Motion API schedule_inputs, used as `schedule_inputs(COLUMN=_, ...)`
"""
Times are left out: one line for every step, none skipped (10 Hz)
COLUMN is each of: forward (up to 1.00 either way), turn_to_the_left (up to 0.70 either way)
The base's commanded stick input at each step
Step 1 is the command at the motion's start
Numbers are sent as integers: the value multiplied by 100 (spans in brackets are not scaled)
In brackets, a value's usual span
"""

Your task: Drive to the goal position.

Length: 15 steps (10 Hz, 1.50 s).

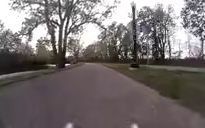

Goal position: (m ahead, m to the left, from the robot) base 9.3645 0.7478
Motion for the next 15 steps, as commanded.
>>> schedule_inputs(forward=100, turn_to_the_left=0)
schedule_inputs(forward=100, turn_to_the_left=0)
schedule_inputs(forward=100, turn_to_the_left=0)
schedule_inputs(forward=100, turn_to_the_left=0)
schedule_inputs(forward=100, turn_to_the_left=0)
schedule_inputs(forward=100, turn_to_the_left=0)
schedule_inputs(forward=100, turn_to_the_left=0)
schedule_inputs(forward=100, turn_to_the_left=13)
schedule_inputs(forward=100, turn_to_the_left=22)
schedule_inputs(forward=100, turn_to_the_left=28)
schedule_inputs(forward=100, turn_to_the_left=34)
schedule_inputs(forward=100, turn_to_the_left=40)
schedule_inputs(forward=100, turn_to_the_left=30)
schedule_inputs(forward=100, turn_to_the_left=20)
schedule_inputs(forward=100, turn_to_the_left=10)
